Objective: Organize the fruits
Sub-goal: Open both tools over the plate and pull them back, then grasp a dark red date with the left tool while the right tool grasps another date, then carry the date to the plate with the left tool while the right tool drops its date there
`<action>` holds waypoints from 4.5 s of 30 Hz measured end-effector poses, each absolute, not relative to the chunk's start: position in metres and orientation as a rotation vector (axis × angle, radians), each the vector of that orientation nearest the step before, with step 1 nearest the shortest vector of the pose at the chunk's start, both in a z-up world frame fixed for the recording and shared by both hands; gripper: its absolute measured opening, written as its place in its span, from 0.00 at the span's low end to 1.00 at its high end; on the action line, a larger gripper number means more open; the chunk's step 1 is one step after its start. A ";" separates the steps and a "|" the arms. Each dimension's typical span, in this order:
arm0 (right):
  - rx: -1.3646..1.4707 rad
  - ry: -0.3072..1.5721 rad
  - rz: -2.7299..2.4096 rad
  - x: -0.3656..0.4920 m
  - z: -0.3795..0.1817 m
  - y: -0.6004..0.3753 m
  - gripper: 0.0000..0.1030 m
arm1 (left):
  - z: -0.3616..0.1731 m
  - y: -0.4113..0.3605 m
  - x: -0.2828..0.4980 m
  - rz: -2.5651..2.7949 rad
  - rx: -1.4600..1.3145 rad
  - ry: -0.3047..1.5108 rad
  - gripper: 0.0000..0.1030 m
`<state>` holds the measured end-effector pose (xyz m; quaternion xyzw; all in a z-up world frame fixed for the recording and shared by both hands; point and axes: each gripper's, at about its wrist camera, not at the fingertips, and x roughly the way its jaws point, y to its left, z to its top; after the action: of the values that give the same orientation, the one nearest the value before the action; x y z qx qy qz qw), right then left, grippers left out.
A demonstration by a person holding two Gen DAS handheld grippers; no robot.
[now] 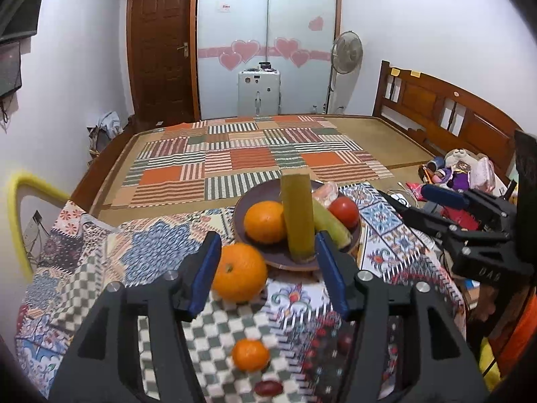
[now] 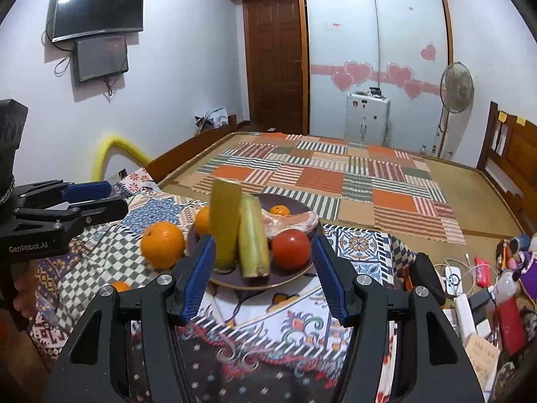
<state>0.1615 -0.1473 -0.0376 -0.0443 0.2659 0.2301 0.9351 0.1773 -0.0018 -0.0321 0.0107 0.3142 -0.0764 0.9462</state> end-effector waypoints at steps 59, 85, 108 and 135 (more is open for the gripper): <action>-0.106 0.736 0.573 0.110 -0.128 -0.093 0.14 | -0.152 0.013 0.111 -0.180 0.007 0.815 0.43; -0.077 0.610 0.474 0.136 -0.084 -0.131 0.14 | -0.086 0.012 0.130 -0.192 0.007 0.661 0.26; -0.079 0.520 0.444 0.203 -0.062 -0.134 0.14 | -0.084 -0.029 0.231 -0.161 -0.006 0.640 0.27; -0.127 0.660 0.487 0.245 -0.082 -0.111 0.31 | -0.100 -0.040 0.262 -0.134 0.040 0.691 0.40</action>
<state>0.2447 -0.1114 -0.0817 -0.0615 0.3204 0.2364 0.9152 0.2619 -0.0395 -0.0997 0.0195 0.3384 -0.0655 0.9385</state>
